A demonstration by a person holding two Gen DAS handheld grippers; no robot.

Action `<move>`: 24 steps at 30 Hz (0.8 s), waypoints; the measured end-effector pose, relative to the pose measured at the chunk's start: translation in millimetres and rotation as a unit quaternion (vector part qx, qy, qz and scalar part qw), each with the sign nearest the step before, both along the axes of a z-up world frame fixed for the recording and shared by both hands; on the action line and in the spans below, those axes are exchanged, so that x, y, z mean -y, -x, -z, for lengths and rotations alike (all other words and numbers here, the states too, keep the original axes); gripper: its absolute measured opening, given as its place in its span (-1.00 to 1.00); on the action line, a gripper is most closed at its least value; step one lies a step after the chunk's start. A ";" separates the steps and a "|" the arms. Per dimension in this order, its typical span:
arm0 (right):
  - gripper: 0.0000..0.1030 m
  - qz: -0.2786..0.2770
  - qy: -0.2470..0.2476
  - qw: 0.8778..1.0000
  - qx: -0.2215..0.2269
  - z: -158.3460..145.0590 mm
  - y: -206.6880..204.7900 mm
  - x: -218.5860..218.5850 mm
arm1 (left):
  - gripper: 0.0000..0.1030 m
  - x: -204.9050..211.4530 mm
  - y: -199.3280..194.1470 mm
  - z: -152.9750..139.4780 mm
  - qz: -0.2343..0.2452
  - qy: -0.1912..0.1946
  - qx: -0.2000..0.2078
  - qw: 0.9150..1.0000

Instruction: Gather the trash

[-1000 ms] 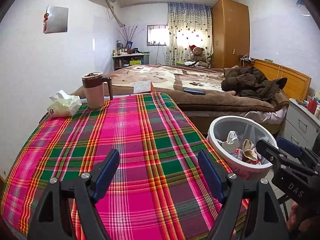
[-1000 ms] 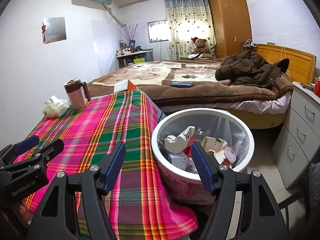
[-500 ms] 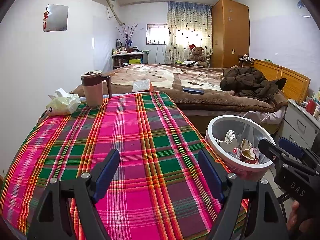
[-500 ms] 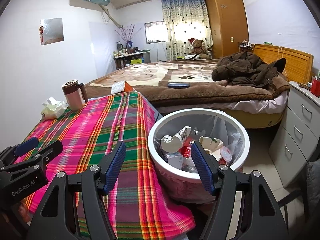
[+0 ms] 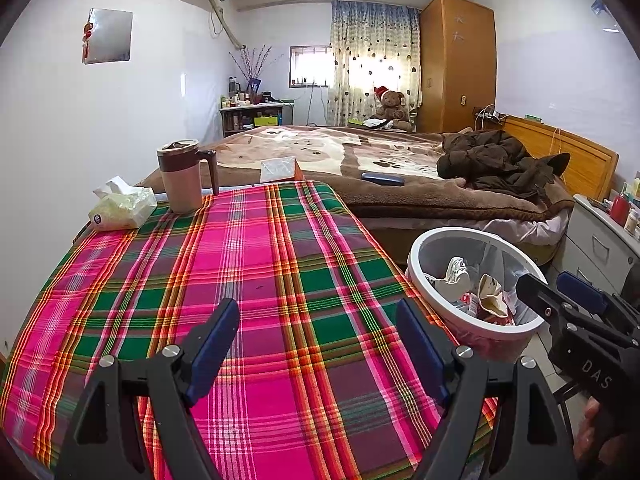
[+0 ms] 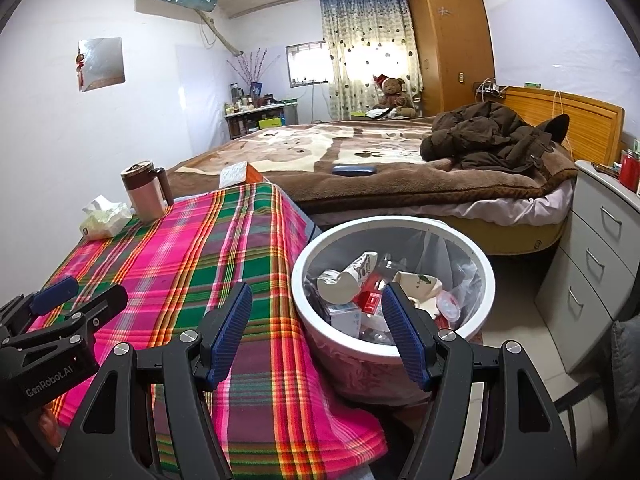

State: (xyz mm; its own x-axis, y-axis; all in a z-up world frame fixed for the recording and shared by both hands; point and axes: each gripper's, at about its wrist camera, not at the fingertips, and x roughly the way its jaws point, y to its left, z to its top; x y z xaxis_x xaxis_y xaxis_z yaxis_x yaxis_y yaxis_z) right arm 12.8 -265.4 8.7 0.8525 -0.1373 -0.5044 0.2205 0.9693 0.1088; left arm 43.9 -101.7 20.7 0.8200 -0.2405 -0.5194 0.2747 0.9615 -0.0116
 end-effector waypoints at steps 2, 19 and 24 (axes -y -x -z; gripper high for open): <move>0.34 0.000 0.000 1.000 0.000 -0.1 -0.1 0.2 | 0.59 0.4 -0.6 -0.1 0.000 0.000 -0.001 1.000; 0.34 0.000 0.002 1.000 0.001 0.0 -0.4 -2.8 | 0.59 -2.1 0.4 0.2 -0.003 0.002 -0.003 1.000; 0.34 -0.001 0.001 1.000 0.001 -0.1 -0.9 -3.0 | 0.59 -2.4 -0.2 -0.1 -0.003 0.002 -0.004 1.000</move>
State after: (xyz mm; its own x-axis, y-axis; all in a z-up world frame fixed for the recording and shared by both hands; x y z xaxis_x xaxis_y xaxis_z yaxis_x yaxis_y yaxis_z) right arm 13.6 -262.5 8.8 0.8538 -0.1364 -0.5023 0.2186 0.9698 0.1083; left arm 44.2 -99.3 20.8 0.8170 -0.2381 -0.5252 0.2692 0.9629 -0.0178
